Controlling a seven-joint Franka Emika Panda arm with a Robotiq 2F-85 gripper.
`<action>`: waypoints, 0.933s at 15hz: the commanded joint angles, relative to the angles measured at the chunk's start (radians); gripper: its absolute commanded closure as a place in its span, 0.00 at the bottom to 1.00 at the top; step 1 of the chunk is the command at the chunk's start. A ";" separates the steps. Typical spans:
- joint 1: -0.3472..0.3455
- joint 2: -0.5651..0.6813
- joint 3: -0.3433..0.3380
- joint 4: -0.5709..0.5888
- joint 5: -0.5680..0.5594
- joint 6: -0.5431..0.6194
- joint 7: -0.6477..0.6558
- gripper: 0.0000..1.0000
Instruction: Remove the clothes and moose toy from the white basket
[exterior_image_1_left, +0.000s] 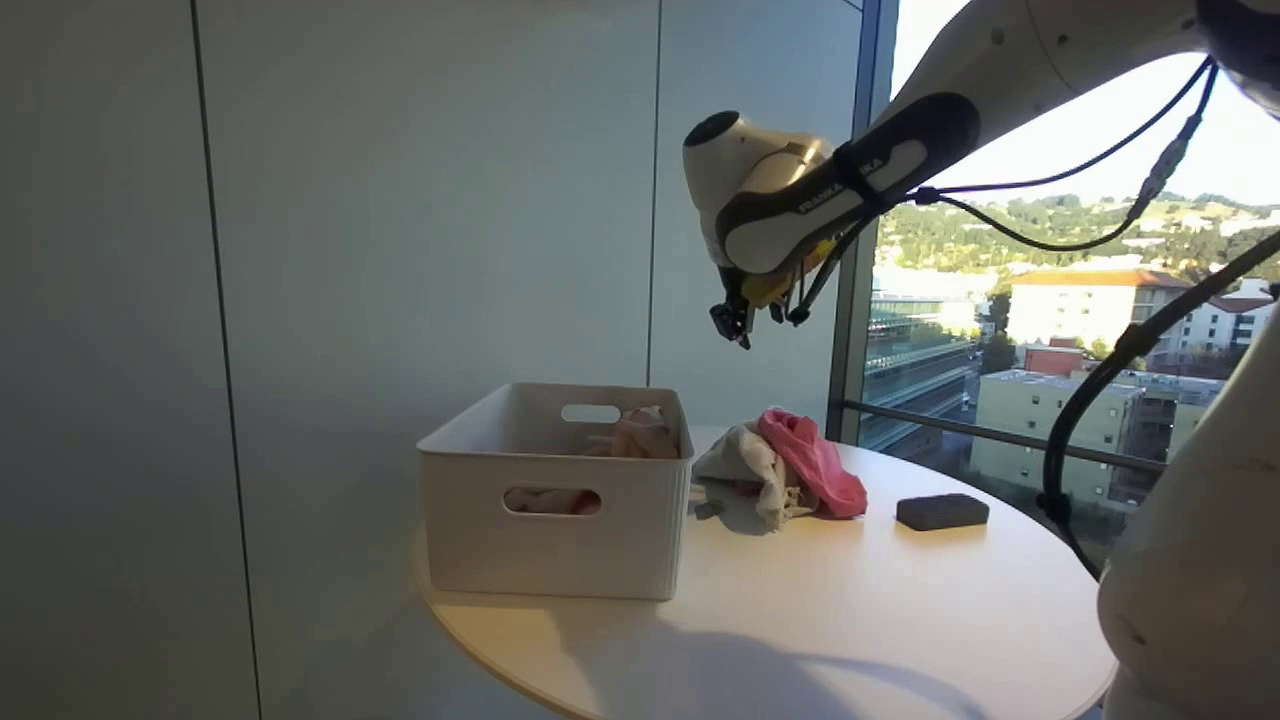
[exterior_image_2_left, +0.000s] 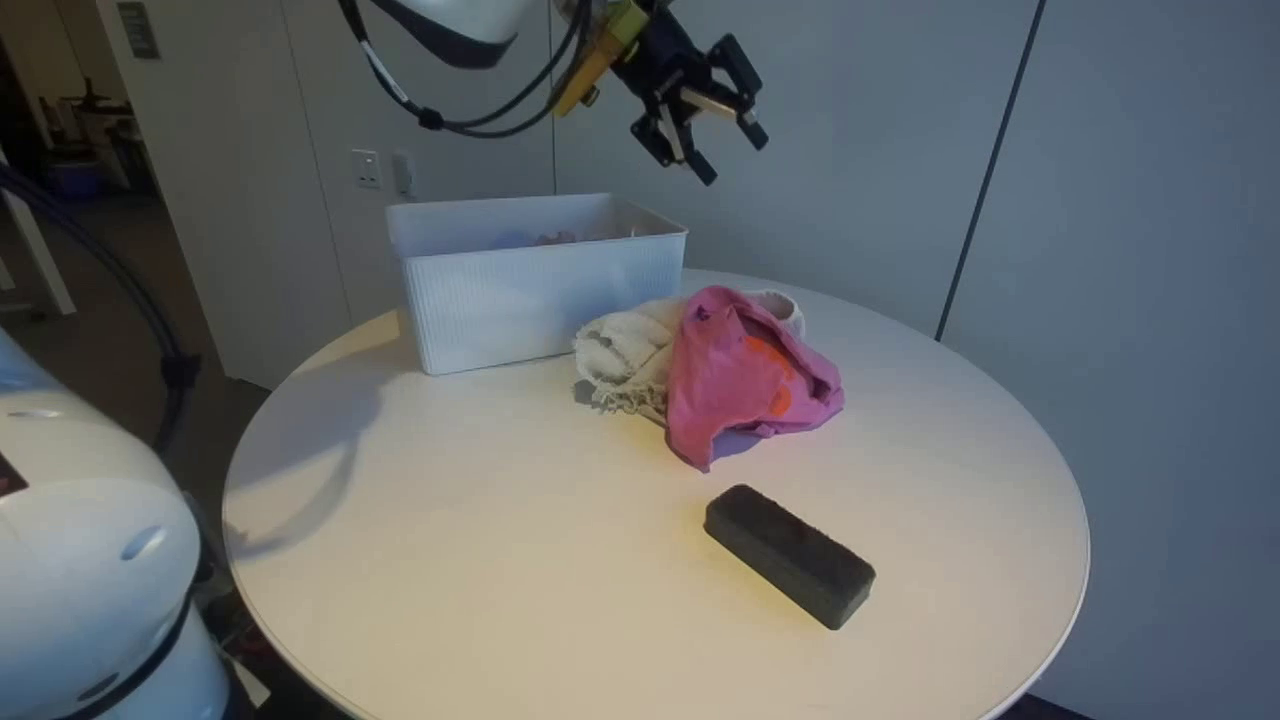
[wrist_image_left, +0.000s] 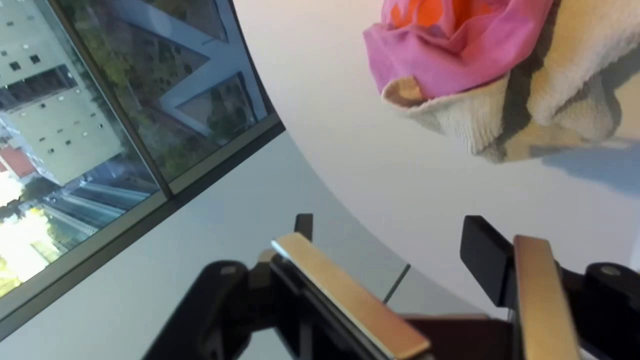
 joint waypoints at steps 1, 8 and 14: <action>0.066 -0.154 0.033 0.001 0.034 -0.001 -0.140 0.00; 0.232 -0.081 0.157 0.159 0.295 -0.050 -0.386 0.00; 0.246 0.153 0.168 0.237 0.381 -0.117 -0.601 0.00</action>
